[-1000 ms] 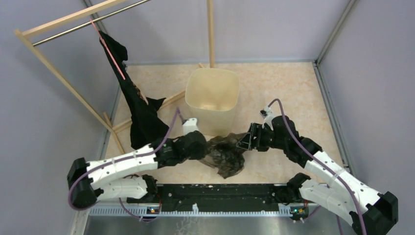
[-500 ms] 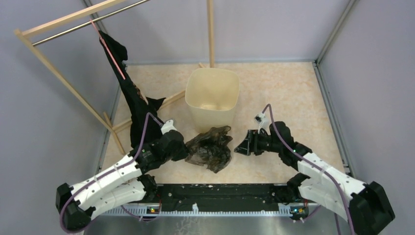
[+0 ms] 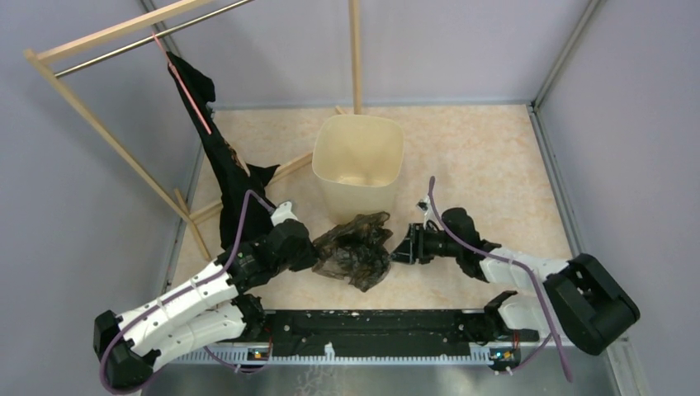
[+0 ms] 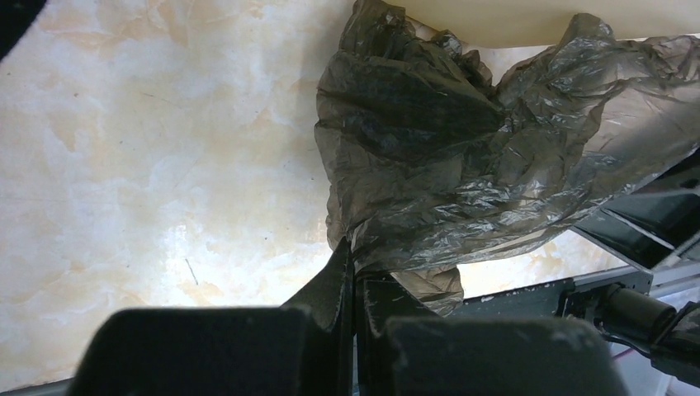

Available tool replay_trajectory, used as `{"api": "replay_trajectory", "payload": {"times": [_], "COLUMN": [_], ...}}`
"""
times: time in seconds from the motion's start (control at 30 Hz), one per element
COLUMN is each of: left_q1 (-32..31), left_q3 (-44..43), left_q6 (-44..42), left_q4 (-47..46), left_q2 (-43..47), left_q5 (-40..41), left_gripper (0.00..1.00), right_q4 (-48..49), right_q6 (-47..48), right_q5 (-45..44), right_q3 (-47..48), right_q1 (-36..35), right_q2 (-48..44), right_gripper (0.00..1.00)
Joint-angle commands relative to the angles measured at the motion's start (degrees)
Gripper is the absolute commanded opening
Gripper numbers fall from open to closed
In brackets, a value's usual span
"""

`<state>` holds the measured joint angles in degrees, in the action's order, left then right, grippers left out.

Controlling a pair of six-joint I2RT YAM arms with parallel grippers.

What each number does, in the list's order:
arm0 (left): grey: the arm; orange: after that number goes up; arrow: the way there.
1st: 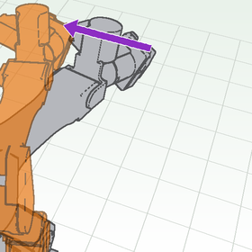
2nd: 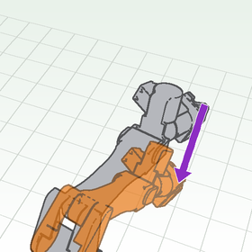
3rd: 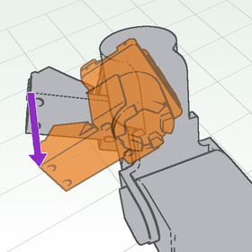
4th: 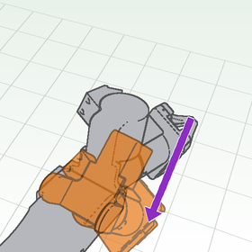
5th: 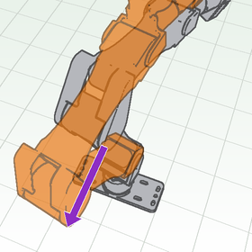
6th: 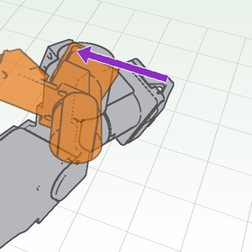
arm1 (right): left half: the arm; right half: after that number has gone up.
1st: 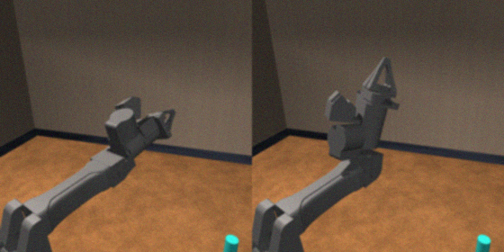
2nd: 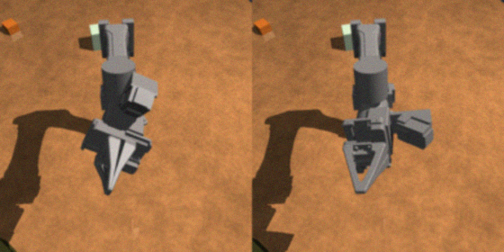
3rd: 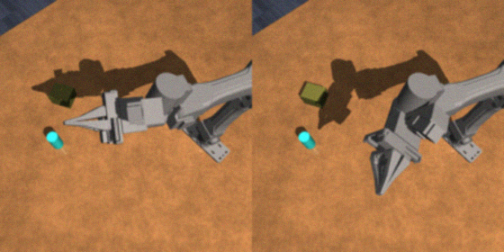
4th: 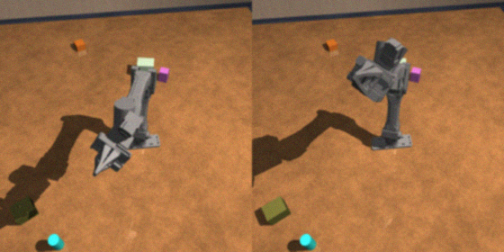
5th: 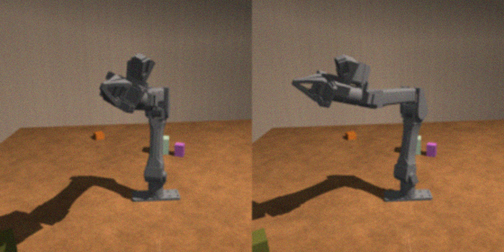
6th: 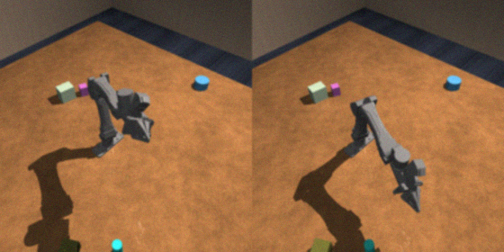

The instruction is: Put the trash bags into the trash bin

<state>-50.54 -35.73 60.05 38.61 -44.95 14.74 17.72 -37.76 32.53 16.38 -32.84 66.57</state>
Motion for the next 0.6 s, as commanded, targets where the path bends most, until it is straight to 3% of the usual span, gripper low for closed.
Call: {"api": "replay_trajectory", "payload": {"times": [0.0, 0.13, 0.3, 0.37, 0.43, 0.57], "left_q1": [0.3, 0.3, 0.3, 0.3, 0.3, 0.3], "left_q3": [0.2, 0.3, -0.4, -0.4, -0.2, -1.5], "left_q6": [-0.6, -0.5, -0.5, -0.6, -0.7, -3.3], "left_q4": [-2.5, -2.9, -3.2, -3.5, -4.2, -8.5], "left_q2": [1.0, 1.3, 1.9, 2.1, 1.9, -1.5], "left_q5": [-0.9, -1.5, -2.0, -2.0, -1.3, 0.7], "left_gripper": [0.0, 0.0, 0.0, 0.0, 0.0, 0.0], "right_q4": [15.6, 26.9, 42.5, 46.4, 46.4, 38.5], "right_q6": [-2.4, -7.1, -13.7, -15.3, -15.9, -14.0], "right_q5": [1.1, 0.4, 1.1, 0.9, 0.5, 0.4], "right_q3": [0.5, 0.0, -2.0, -3.6, -4.3, -4.3], "right_q1": [-0.8, -2.5, -2.8, -2.8, -2.0, 2.8], "right_q2": [6.9, 14.9, 22.8, 23.0, 22.0, 17.0], "right_gripper": [0.5, 0.49, 0.35, 0.23, 0.0, 0.0]}}
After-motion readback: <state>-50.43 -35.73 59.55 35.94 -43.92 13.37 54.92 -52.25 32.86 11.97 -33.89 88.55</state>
